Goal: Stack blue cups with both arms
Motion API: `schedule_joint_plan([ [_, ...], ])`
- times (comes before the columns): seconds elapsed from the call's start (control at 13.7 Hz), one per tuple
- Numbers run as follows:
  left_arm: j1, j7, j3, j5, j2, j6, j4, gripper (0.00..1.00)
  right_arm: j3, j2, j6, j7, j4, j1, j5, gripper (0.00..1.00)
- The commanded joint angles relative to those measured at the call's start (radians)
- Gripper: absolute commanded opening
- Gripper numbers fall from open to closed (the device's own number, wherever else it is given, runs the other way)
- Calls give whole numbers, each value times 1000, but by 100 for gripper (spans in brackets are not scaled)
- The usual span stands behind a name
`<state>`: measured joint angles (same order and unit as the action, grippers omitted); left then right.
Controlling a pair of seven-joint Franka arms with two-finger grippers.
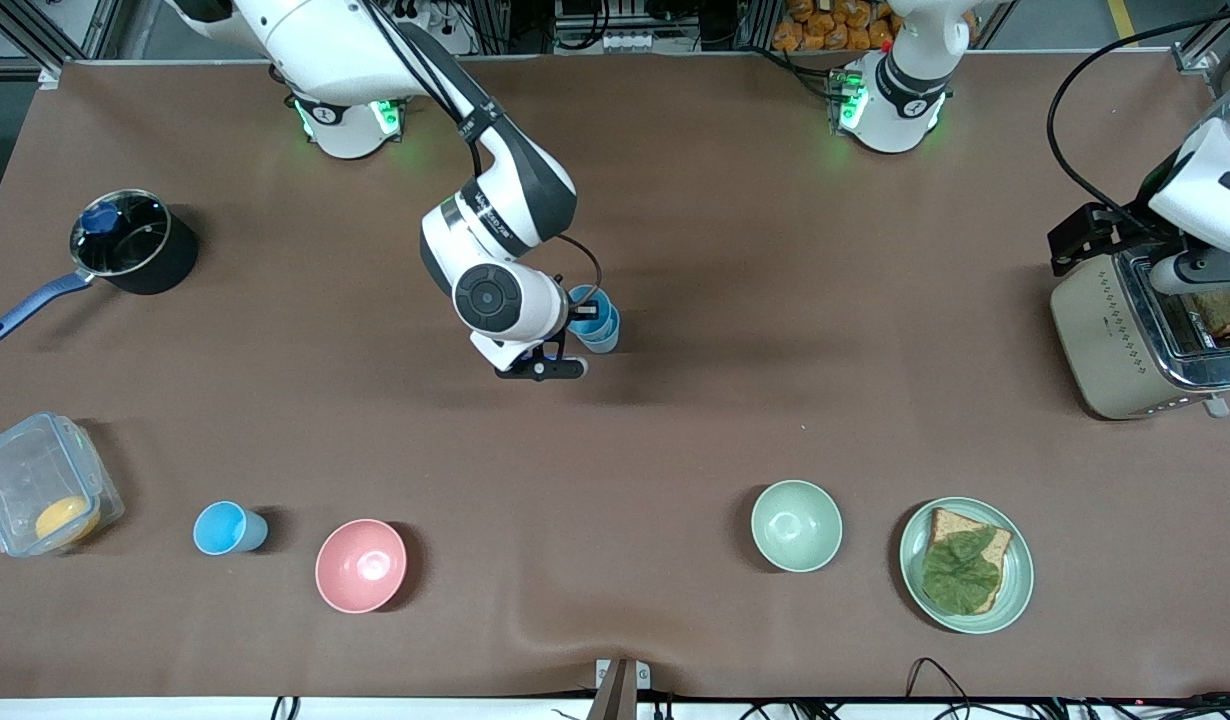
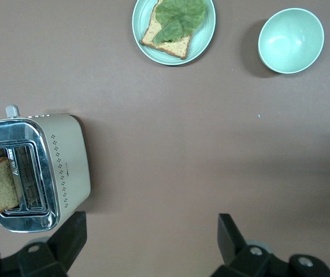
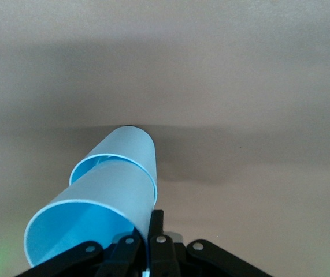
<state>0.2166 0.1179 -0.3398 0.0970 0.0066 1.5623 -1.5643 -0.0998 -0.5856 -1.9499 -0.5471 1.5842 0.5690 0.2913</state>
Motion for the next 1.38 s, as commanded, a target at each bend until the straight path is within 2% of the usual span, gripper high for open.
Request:
schedule_joint_plan([
  [0.0, -87, -27, 92, -19, -11, -18, 3, 100, 14, 0, -18, -43, 7, 32, 17, 0],
  [0.07, -126, -29, 138, -19, -11, -18, 3, 100, 14, -3, -21, -56, 5, 37, 17, 0],
  [0.15, -146, -37, 163, -19, -11, -18, 3, 100, 14, -3, -21, -60, 5, 40, 17, 28],
  [0.22, -166, -44, 183, -19, -11, -18, 3, 100, 14, -2, -18, -62, 5, 34, 17, 87],
  [0.29, -169, -44, 188, -19, -13, -18, 3, 100, 14, 3, -11, -63, 4, 23, 17, 100],
  [0.51, -161, -44, 179, -20, -5, -16, 4, 100, 23, 47, 52, -44, -21, -12, 14, 100],
  [0.87, -160, -46, 180, -23, -4, -15, 4, 100, 25, 160, 210, 198, -50, -227, -3, 100],
  [1.09, -160, -53, 185, -25, -8, -16, 4, 100, 25, 242, 308, 329, -49, -345, -69, 100],
  [1.31, -155, -43, 188, -71, -11, -18, 4, 100, 23, 346, 350, 364, -39, -434, -180, 100],
])
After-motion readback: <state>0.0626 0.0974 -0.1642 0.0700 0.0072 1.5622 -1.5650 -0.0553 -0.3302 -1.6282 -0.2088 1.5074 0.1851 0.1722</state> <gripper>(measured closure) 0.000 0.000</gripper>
